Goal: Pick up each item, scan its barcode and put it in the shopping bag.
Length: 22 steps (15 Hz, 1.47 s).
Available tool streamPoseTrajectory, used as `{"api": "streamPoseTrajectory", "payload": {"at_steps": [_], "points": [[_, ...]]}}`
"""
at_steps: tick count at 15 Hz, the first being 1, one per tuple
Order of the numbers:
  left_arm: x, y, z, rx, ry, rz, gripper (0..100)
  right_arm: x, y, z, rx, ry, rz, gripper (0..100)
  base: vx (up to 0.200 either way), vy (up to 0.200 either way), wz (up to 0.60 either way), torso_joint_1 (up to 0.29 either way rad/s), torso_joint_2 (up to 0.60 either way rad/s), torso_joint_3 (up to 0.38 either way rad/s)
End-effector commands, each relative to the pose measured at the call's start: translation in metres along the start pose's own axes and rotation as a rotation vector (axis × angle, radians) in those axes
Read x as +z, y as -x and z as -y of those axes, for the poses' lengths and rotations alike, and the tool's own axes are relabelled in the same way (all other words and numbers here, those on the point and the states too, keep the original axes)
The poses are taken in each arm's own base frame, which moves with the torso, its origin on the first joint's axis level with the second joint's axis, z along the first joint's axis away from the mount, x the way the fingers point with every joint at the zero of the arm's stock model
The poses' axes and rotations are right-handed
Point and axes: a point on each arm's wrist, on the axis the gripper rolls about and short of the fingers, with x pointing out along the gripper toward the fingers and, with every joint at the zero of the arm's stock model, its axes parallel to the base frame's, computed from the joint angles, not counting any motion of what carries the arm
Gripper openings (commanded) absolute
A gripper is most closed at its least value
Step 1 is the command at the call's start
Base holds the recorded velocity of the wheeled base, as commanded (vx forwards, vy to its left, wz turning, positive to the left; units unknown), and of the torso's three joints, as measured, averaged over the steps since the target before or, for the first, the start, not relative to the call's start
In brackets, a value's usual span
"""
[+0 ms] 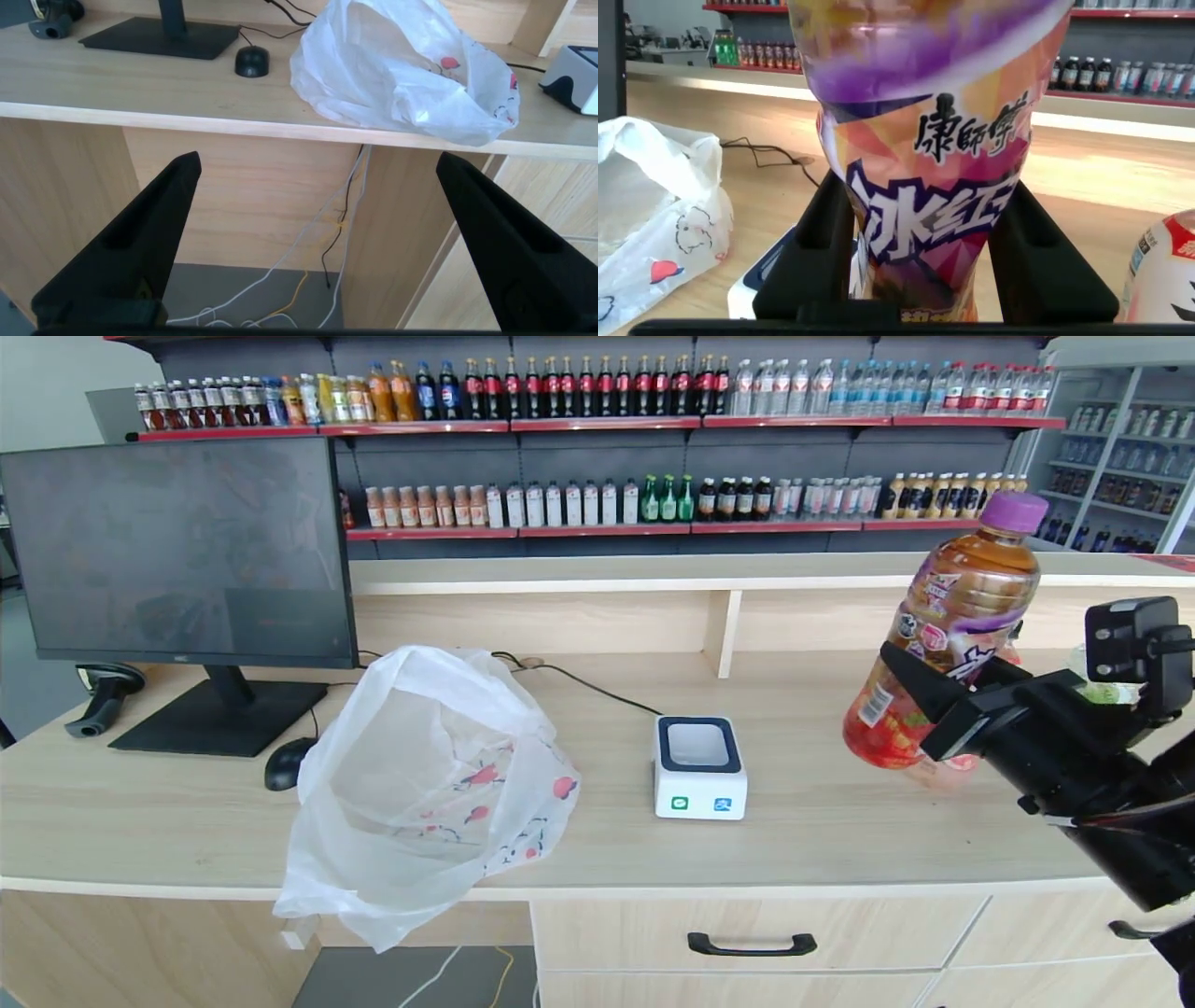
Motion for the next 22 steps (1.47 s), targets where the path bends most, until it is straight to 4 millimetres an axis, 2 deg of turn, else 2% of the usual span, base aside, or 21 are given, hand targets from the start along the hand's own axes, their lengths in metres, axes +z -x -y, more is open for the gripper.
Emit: {"api": "streamPoseTrajectory", "payload": {"at_steps": [1, 3, 6, 10, 19, 22], "points": [[0.0001, 0.0, 0.0, 0.0, 0.001, 0.001, 100, -0.0046, -0.0076, 0.0008, -0.002, 0.002, -0.005, 0, 0.0, 0.0, 0.0, 0.0, 0.0, 0.0], [0.0001, 0.0, 0.0, 0.0, 0.001, 0.001, 100, -0.0077, -0.0093, 0.0008, -0.002, -0.004, -0.014, 0, 0.0, 0.0, 0.0, 0.0, 0.0, 0.0], [0.0001, 0.0, 0.0, 0.0, -0.001, 0.001, 100, -0.0077, -0.0093, 0.0016, -0.004, -0.005, -0.014, 0, -0.2, 0.0, 0.0, 0.009, 0.01, 0.002], [0.0001, 0.0, 0.0, 0.0, -0.001, 0.001, 100, -0.008, -0.0114, 0.0052, -0.018, -0.002, -0.012, 0, 0.0, 0.0, 0.0, 0.0, 0.0, 0.0], [0.0001, 0.0, 0.0, 0.0, 0.002, 0.001, 100, -0.0101, -0.0099, 0.005, -0.017, -0.005, -0.022, 0, 0.0, 0.2, 0.0, 0.007, 0.0, 0.0], [0.0001, 0.0, 0.0, 0.0, -0.001, 0.001, 100, -0.0113, -0.0117, 0.0051, -0.017, -0.006, -0.024, 0, 0.0, 0.0, 0.0, 0.0, 0.0, 0.0]]}}
